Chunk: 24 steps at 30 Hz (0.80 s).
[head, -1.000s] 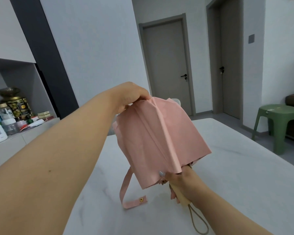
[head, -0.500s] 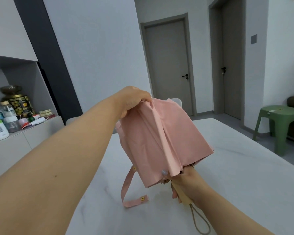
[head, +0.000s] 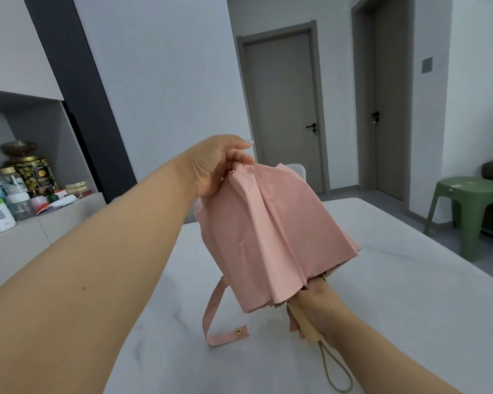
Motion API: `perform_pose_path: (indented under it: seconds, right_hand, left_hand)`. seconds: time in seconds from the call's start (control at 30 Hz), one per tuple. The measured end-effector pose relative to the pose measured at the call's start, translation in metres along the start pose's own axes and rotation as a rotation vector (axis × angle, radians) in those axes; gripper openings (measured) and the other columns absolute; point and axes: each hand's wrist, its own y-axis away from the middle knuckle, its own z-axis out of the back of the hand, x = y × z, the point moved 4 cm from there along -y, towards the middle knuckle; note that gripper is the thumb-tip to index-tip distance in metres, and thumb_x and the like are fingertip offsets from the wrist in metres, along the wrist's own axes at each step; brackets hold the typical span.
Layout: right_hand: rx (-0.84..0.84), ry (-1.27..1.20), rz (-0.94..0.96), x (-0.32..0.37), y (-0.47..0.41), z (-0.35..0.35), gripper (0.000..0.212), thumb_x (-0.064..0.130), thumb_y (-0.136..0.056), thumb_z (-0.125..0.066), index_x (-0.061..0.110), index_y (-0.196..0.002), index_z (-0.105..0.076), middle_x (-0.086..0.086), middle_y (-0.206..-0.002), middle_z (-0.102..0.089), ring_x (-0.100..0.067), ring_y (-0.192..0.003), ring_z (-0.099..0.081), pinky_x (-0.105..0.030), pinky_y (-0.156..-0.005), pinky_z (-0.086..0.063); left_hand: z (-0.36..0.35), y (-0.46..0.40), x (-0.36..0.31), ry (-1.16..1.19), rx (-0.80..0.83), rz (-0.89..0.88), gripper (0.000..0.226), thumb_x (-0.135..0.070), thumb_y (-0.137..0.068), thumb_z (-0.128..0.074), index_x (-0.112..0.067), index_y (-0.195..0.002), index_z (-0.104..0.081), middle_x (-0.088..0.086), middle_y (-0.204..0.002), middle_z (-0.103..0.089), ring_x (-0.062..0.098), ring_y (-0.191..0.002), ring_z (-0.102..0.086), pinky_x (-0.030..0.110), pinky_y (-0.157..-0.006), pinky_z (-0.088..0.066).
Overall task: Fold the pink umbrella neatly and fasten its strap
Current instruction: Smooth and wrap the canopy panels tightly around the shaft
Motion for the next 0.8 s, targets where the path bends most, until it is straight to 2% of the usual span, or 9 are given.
perform_pose_path:
  seconds: [0.1, 0.2, 0.33, 0.47, 0.53, 0.6, 0.7, 0.73, 0.8]
  right_hand:
    - [-0.003, -0.032, 0.037, 0.0, 0.001, 0.0, 0.03, 0.029, -0.071, -0.066, 0.002, -0.083, -0.064, -0.013, -0.055, -0.062, -0.026, -0.045, -0.056, -0.034, -0.046, -0.049]
    - [0.002, -0.085, 0.057, -0.003, 0.001, -0.001, 0.04, 0.028, -0.081, -0.073, -0.003, -0.102, -0.059, -0.012, -0.052, -0.059, -0.025, -0.041, -0.053, -0.029, -0.041, -0.046]
    - [0.02, -0.084, 0.092, -0.001, 0.001, -0.001, 0.05, 0.035, -0.073, -0.071, 0.004, -0.107, -0.054, -0.031, -0.069, -0.062, -0.025, -0.043, -0.053, -0.027, -0.042, -0.046]
    - [0.004, -0.119, 0.084, -0.002, 0.0, 0.001, 0.05, 0.034, -0.072, -0.073, 0.003, -0.106, -0.055, -0.017, -0.057, -0.058, -0.024, -0.042, -0.053, -0.03, -0.042, -0.046]
    - [-0.001, -0.112, 0.086, -0.001, 0.0, 0.002, 0.047, 0.033, -0.072, -0.071, -0.001, -0.101, -0.057, -0.012, -0.048, -0.056, -0.022, -0.039, -0.053, -0.028, -0.042, -0.046]
    - [0.02, -0.072, 0.082, 0.001, 0.001, 0.002, 0.041, 0.033, -0.07, -0.066, -0.003, -0.089, -0.062, -0.015, -0.05, -0.058, -0.022, -0.04, -0.054, -0.03, -0.044, -0.046]
    - [0.037, -0.084, 0.083, 0.001, 0.001, 0.0, 0.045, 0.038, -0.064, -0.07, -0.002, -0.086, -0.066, -0.035, -0.082, -0.064, -0.028, -0.048, -0.056, -0.03, -0.043, -0.045]
    - [0.034, -0.083, 0.086, -0.001, 0.001, -0.001, 0.048, 0.04, -0.064, -0.071, -0.001, -0.088, -0.066, -0.037, -0.086, -0.063, -0.029, -0.048, -0.056, -0.03, -0.043, -0.045]
    - [0.038, -0.08, 0.09, -0.002, 0.0, -0.002, 0.043, 0.039, -0.068, -0.071, 0.003, -0.09, -0.065, -0.036, -0.076, -0.062, -0.029, -0.047, -0.056, -0.032, -0.044, -0.046]
  left_hand:
    - [0.001, 0.002, 0.0, -0.314, 0.001, 0.03, 0.019, -0.03, -0.071, -0.071, -0.015, -0.08, -0.078, 0.008, -0.084, -0.064, 0.018, -0.075, -0.055, 0.026, -0.071, -0.041]
    - [-0.001, -0.001, -0.004, -0.441, -0.045, -0.042, 0.016, -0.01, -0.081, -0.07, -0.013, -0.095, -0.076, 0.007, -0.088, -0.072, 0.016, -0.078, -0.064, 0.024, -0.072, -0.05]
    - [-0.004, -0.002, -0.01, -0.229, -0.071, -0.093, 0.022, 0.002, -0.086, -0.061, -0.016, -0.094, -0.072, 0.004, -0.074, -0.066, 0.013, -0.069, -0.061, 0.023, -0.07, -0.051]
    - [-0.005, -0.001, -0.011, -0.057, -0.031, -0.111, 0.022, 0.002, -0.09, -0.056, -0.014, -0.097, -0.069, 0.001, -0.061, -0.066, 0.011, -0.059, -0.06, 0.021, -0.065, -0.051]
    - [-0.003, -0.002, -0.011, -0.007, -0.072, -0.148, 0.022, 0.004, -0.09, -0.055, -0.013, -0.095, -0.068, -0.002, -0.051, -0.057, 0.008, -0.048, -0.052, 0.017, -0.053, -0.046]
    - [0.003, -0.004, -0.013, 0.098, -0.132, -0.17, 0.021, 0.004, -0.09, -0.053, -0.011, -0.095, -0.067, -0.004, -0.043, -0.044, 0.007, -0.04, -0.04, 0.016, -0.043, -0.037]
    - [0.008, -0.002, -0.015, -0.036, -0.153, -0.12, 0.007, -0.013, -0.091, -0.061, -0.013, -0.097, -0.065, -0.002, -0.057, -0.054, 0.011, -0.054, -0.05, 0.022, -0.055, -0.044]
    - [0.008, -0.001, -0.014, -0.172, -0.163, -0.078, 0.01, -0.023, -0.091, -0.063, -0.015, -0.097, -0.063, 0.0, -0.066, -0.059, 0.013, -0.061, -0.054, 0.025, -0.061, -0.046]
    - [0.009, 0.0, -0.01, -0.411, -0.204, 0.012, 0.026, -0.041, -0.09, -0.063, -0.016, -0.095, -0.06, 0.001, -0.077, -0.059, 0.016, -0.07, -0.055, 0.03, -0.072, -0.045]
